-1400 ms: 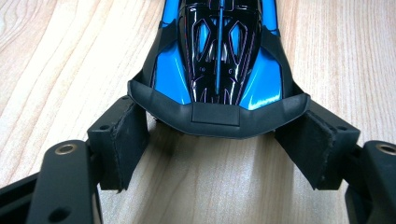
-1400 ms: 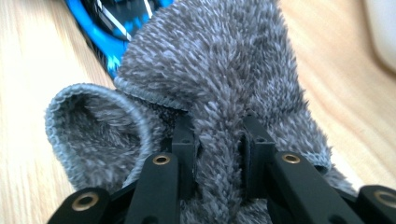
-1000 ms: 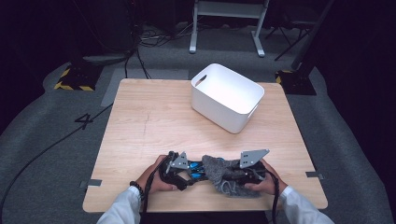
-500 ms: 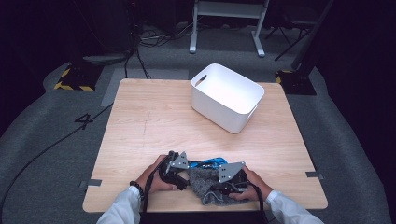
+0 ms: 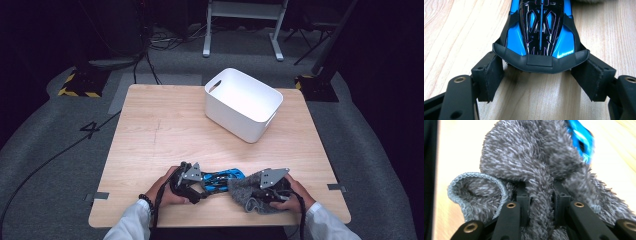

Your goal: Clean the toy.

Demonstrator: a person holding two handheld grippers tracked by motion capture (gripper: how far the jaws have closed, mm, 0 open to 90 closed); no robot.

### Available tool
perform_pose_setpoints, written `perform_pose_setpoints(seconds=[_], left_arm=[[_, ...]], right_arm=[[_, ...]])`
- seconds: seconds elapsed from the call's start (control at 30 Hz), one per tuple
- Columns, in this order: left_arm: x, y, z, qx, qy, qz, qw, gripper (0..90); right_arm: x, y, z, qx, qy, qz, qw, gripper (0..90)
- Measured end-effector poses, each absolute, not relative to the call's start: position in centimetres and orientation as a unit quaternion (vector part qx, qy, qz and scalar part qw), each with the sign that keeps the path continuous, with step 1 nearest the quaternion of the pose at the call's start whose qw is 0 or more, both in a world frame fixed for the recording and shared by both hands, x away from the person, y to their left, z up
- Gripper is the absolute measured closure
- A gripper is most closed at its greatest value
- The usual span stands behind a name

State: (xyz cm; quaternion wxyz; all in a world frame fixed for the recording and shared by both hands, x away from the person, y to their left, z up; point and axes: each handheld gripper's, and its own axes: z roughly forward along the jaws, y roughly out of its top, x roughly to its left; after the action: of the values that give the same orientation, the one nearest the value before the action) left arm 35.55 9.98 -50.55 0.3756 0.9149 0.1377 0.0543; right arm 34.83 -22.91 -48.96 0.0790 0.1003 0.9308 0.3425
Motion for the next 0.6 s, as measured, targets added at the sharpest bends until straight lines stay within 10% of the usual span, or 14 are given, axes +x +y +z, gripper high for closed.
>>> perform_pose_setpoints(seconds=[0.6], left_arm=[[35.8,8.8,-50.6,0.917,0.122,0.045,0.377,26.3]], right_arm=[[41.1,-22.9,-49.5,0.233,0.89,0.377,0.109,71.5]])
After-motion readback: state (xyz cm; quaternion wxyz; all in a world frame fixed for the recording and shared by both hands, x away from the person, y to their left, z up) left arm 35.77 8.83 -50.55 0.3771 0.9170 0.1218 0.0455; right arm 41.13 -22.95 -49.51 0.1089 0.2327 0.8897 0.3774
